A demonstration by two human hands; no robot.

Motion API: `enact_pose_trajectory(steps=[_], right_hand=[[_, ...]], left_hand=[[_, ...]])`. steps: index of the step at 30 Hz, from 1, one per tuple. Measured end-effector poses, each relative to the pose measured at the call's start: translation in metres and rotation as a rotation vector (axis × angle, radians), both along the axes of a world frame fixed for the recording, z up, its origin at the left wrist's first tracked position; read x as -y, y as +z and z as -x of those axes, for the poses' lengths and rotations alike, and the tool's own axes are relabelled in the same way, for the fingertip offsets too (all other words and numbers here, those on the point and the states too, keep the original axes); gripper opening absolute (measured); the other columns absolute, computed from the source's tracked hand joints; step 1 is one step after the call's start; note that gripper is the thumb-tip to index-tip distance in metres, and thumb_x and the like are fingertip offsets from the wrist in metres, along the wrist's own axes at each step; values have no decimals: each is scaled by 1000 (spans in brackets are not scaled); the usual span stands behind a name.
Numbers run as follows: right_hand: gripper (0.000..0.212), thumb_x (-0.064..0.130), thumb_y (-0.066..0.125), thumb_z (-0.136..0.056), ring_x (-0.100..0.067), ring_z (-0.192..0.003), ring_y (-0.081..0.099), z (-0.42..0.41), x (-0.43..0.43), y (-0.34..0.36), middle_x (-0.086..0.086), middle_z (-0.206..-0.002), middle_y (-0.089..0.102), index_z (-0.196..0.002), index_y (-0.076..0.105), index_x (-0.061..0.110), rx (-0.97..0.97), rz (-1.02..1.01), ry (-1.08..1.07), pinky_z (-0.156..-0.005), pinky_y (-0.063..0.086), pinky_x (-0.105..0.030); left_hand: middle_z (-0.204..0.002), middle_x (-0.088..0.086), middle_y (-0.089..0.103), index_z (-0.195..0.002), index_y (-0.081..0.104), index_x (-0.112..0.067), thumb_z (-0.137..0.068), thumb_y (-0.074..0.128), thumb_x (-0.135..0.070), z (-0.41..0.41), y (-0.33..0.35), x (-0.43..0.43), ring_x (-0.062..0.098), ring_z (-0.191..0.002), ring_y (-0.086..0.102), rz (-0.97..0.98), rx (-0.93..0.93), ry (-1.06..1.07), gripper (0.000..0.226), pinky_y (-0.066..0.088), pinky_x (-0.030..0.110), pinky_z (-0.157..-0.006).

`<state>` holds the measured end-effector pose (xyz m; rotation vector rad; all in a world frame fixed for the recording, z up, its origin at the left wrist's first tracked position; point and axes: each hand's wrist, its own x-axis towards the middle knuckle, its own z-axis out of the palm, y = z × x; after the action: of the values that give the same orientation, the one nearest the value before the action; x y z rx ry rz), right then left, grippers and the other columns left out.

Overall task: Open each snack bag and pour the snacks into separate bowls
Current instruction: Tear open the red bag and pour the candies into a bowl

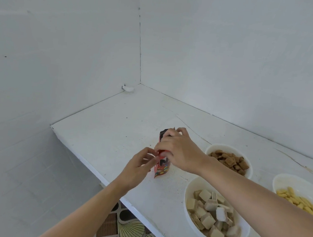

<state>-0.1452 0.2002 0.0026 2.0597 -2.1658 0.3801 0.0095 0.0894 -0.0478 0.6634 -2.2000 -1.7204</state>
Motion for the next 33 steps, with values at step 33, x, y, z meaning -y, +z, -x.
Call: enact_pose_trajectory(steps=[33], right_hand=[[9, 14, 76, -83, -7, -85, 72, 54, -59, 108, 8, -84, 76, -90, 78, 20, 805, 742, -540, -72, 62, -35]], left_hand=[[-132, -2, 64, -126, 66, -25, -101, 58, -12, 102, 56, -22, 25, -124, 62, -427, -476, -154, 30, 57, 43, -96]])
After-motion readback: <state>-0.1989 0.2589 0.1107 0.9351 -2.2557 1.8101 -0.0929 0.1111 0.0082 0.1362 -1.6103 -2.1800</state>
